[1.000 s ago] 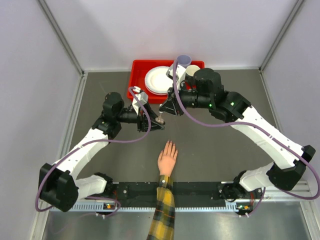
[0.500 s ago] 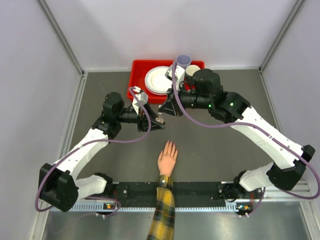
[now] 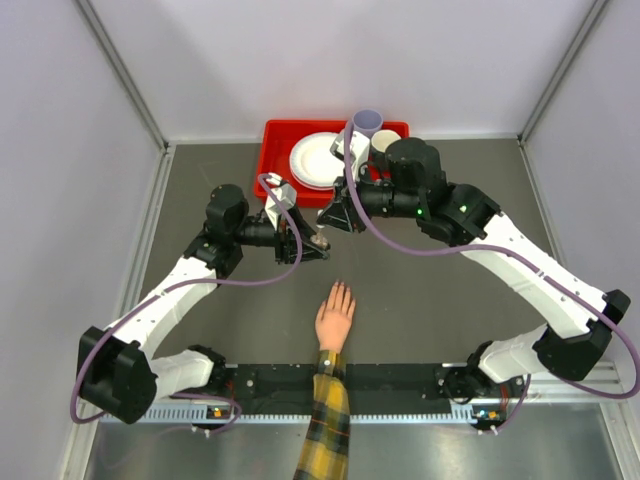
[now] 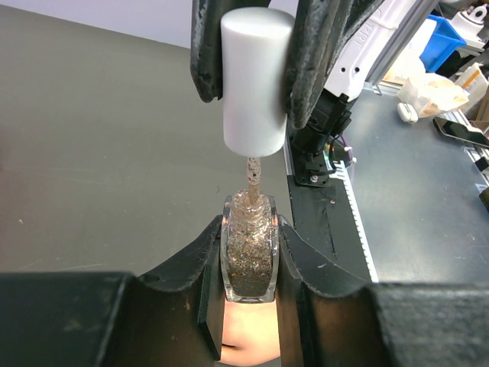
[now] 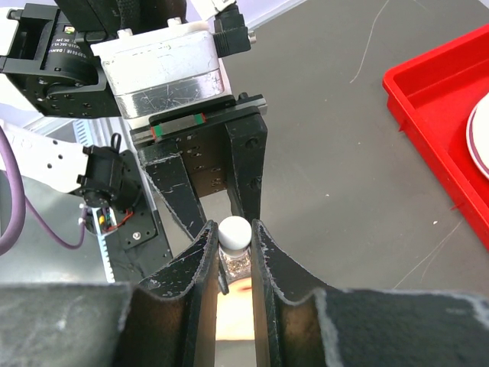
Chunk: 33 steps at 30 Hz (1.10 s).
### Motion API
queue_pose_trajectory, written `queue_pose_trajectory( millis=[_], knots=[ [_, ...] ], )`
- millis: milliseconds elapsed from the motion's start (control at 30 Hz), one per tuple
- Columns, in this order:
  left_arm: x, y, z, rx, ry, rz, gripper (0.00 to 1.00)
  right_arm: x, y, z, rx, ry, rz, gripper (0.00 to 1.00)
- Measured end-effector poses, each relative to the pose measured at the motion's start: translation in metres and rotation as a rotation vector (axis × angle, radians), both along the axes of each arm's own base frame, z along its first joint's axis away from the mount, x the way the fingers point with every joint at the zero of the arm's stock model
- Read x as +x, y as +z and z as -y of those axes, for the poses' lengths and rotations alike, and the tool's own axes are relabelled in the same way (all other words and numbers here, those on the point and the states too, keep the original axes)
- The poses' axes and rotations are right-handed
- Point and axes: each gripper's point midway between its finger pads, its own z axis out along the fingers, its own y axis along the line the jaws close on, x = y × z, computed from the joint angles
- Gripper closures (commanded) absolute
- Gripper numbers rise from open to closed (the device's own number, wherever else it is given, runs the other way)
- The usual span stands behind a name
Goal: Paint the nails
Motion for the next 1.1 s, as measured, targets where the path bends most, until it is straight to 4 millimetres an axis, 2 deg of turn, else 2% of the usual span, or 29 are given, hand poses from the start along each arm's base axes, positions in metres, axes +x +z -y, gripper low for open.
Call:
queue_pose_trajectory(
  millis=[367,900,1100],
  knots=[
    [0.001,0.001,0.000,-0.001,0.007,0.016,1.00,0.001,-0.009,0.002,-0.019,-0.012,-0.011,1.00],
    [0.001,0.008,0.000,-0.008,0.015,0.038,1.00,-0.006,-0.008,-0.003,-0.016,0.007,-0.007,1.00],
    [0.001,0.011,-0.001,-0.012,0.029,0.054,1.00,-0.007,-0.016,-0.003,-0.029,0.007,-0.026,1.00]
  ],
)
